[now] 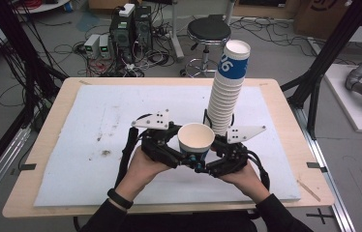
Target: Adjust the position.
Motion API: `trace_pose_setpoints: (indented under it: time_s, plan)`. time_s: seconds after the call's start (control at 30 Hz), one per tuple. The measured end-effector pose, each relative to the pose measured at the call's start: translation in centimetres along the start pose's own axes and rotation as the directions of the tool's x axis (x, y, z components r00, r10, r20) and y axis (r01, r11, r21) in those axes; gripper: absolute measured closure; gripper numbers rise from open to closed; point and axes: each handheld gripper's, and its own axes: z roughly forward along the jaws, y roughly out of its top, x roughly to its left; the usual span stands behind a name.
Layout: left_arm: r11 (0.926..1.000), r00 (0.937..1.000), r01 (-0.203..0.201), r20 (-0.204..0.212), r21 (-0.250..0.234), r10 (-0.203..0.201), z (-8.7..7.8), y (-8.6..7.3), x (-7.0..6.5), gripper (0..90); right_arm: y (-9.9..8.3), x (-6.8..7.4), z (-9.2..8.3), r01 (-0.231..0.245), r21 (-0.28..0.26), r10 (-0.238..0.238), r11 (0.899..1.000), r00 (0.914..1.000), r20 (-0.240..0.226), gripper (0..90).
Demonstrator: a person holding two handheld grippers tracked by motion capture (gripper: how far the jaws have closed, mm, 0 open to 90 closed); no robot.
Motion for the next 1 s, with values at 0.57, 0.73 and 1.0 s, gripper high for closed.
trace_pose_setpoints:
  time_s: [0.57, 0.73, 1.0]
  plan:
    - [0.9991, 0.9998, 0.018, 0.010, -0.038, -0.018, -0.45, 0.34, -0.15, 16.7, -0.14, 0.20, 0.40, 0.028, 0.022, -0.028, 0.999, 0.9996, -0.002, 28.0]
    - [0.9992, 0.9998, 0.009, 0.016, -0.040, -0.008, -0.48, 0.35, -0.18, 20.3, -0.13, 0.22, 0.38, 0.028, 0.020, -0.028, 0.999, 0.9996, -0.005, 28.2]
    - [0.9992, 0.9999, -0.004, 0.015, -0.041, 0.005, -0.94, 0.45, -0.15, 20.9, 0.02, 0.17, -0.14, 0.083, 0.025, -0.083, 0.996, 0.9965, 0.009, 23.9]
